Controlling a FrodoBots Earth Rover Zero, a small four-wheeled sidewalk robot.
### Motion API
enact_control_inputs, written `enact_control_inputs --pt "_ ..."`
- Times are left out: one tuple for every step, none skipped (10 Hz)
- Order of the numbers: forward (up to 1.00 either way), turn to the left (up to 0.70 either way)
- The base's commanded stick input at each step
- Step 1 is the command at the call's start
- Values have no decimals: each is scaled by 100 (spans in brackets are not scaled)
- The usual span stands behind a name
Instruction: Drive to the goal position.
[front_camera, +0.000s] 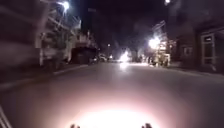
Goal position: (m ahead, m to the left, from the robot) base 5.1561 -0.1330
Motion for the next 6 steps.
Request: enact_control_inputs --pt "70 0" --pt "70 0" --pt "70 0" --pt "70 0" --pt "70 0" --pt "70 0"
